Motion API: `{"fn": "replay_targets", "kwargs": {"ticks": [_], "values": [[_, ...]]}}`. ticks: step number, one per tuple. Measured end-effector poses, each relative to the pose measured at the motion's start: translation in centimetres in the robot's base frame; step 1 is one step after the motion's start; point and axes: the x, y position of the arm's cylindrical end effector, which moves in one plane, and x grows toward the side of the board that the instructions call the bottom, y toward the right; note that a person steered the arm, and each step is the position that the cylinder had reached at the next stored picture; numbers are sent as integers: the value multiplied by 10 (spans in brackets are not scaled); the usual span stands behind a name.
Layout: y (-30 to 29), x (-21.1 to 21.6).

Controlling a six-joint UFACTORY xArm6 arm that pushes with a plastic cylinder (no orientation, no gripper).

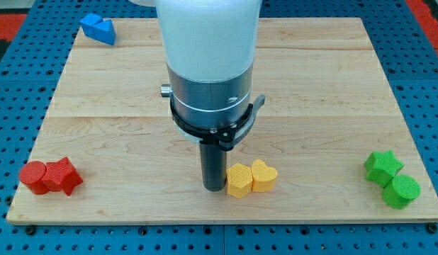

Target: Point your arm at the center

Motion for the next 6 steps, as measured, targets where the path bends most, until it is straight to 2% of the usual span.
{"fn": "replay_targets", "kwargs": {"ticks": [2, 3, 5, 6], "values": [[0, -3], [-2, -36], [-4, -53], [-3, -85]]}}
